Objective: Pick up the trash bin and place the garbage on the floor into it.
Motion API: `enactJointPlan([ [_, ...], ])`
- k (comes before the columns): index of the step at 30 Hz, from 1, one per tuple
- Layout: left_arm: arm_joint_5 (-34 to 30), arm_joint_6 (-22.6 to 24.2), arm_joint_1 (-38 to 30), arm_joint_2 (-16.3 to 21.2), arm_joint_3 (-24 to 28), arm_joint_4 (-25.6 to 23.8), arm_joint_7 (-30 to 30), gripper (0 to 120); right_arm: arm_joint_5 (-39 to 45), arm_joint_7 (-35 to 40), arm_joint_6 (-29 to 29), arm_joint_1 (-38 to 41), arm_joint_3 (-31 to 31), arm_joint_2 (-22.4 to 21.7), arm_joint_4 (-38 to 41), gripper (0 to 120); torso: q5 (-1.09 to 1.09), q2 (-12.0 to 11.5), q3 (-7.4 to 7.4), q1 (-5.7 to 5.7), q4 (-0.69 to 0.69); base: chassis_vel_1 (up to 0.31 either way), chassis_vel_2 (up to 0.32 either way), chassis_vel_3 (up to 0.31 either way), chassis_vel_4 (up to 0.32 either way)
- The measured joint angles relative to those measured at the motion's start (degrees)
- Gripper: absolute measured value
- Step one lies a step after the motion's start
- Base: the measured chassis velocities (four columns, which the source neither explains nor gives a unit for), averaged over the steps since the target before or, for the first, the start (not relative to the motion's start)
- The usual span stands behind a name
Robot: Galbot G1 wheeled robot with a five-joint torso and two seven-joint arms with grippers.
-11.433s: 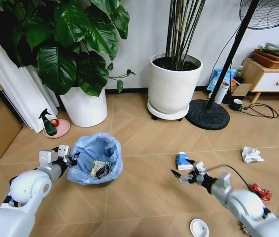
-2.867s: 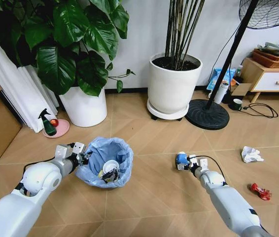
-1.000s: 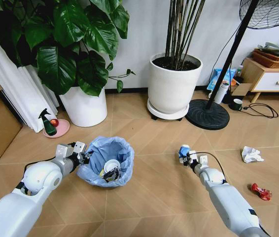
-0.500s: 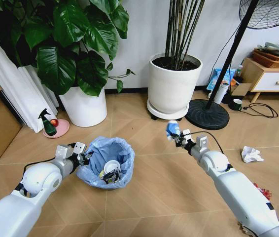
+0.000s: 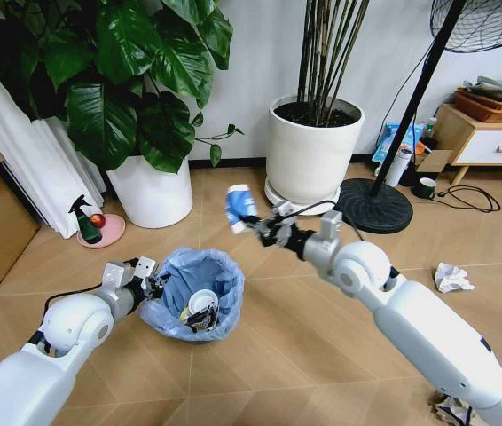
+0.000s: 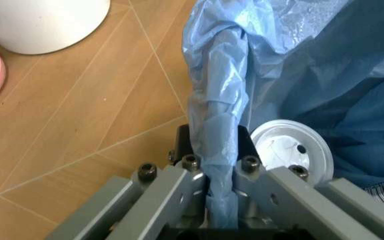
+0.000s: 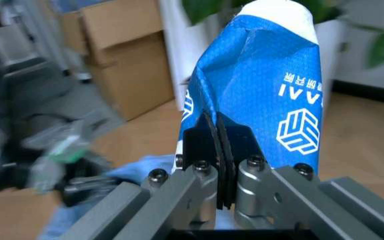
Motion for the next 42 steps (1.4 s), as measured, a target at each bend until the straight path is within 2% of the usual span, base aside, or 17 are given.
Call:
enactJointPlan([
  [2, 0.0, 0.0, -0.3, 0.2, 0.1, 0.4, 0.0, 0, 1.8, 0.3, -0.4, 1.5, -3.4, 0.3, 1.2, 0, 0.01, 0.0, 0.0, 0.0, 0.0, 0.0, 0.0, 0.0, 0.0],
  [9, 0.0, 0.0, -0.4, 0.4, 0.1, 1.2, 0.0, 0, 2.9, 0.3, -0.6, 1.8, -7.6, 0.2, 3.1, 0, 0.0, 0.0, 0.0, 0.0, -0.01, 0.0, 0.0, 0.0, 0.0],
  [24, -0.2, 0.0, -1.2, 0.0, 0.2, 1.8, 0.0, 0, 0.0, -1.6, -0.2, 0.5, -12.0, -0.6, 1.6, 0, 0.01, 0.0, 0.0, 0.0, -0.01, 0.0, 0.0, 0.0, 0.0],
  [26, -0.2, 0.0, -1.2, 0.1, 0.2, 1.8, 0.0, 0, -0.5, -1.7, -0.2, 0.4, -12.2, -0.6, 1.4, 4, 0.01, 0.0, 0.0, 0.0, -0.01, 0.0, 0.0, 0.0, 0.0],
  [28, -0.2, 0.0, -1.2, 0.0, 0.2, 1.9, 0.0, 0, -1.2, -1.7, -0.1, 0.2, -12.4, -0.6, 1.0, 14, 0.01, 0.0, 0.0, 0.0, -0.01, 0.0, 0.0, 0.0, 0.0],
  [29, -0.2, 0.0, -1.2, 0.0, 0.2, 1.9, 0.0, 0, -1.2, -1.7, -0.1, 0.2, -12.4, -0.6, 1.0, 14, 0.01, 0.0, 0.0, 0.0, -0.01, 0.0, 0.0, 0.0, 0.0],
  [33, -0.2, 0.0, -1.3, 0.0, 0.2, 2.1, 0.0, 0, -1.8, -1.7, 0.2, 0.0, -12.4, -0.7, 0.9, 34, 0.01, 0.0, 0.0, 0.0, -0.01, 0.0, 0.0, 0.0, 0.0],
  [34, -0.2, 0.0, -1.3, 0.0, 0.2, 2.1, 0.0, 0, -1.8, -1.7, 0.2, 0.0, -12.4, -0.7, 0.9, 34, 0.01, 0.0, 0.0, 0.0, -0.01, 0.0, 0.0, 0.0, 0.0],
  [37, -0.3, 0.0, -1.6, -0.1, 0.2, 2.3, 0.1, 0, -1.9, -1.6, 0.3, 0.0, -12.3, -0.7, 0.9, 48, 0.02, 0.0, 0.0, 0.0, -0.01, 0.0, 0.0, 0.0, 0.0],
  [39, -0.3, 0.0, -1.7, -0.2, 0.2, 2.4, 0.1, 0, -2.1, -1.6, 0.4, -0.1, -12.2, -0.7, 0.9, 52, 0.01, 0.0, 0.0, 0.0, -0.01, 0.0, 0.0, 0.0, 0.0],
  [40, -0.3, 0.0, -1.7, -0.3, 0.2, 2.5, 0.1, 0, -2.4, -1.4, 0.6, -0.2, -11.9, -0.7, 1.0, 58, 0.01, 0.0, 0.0, 0.0, -0.01, 0.0, 0.0, 0.0, 0.0],
  [41, -0.3, 0.0, -1.7, -0.3, 0.2, 2.5, 0.1, 0, -2.4, -1.4, 0.6, -0.2, -11.9, -0.7, 1.0, 58, 0.01, 0.0, 0.0, 0.0, -0.01, 0.0, 0.0, 0.0, 0.0],
  [42, -0.3, 0.0, -1.7, -0.4, 0.2, 2.6, 0.1, 0, -2.5, -1.0, 0.8, -0.5, -11.4, -0.7, 1.2, 64, 0.01, 0.0, 0.0, 0.0, -0.01, 0.0, 0.0, 0.0, 0.0],
])
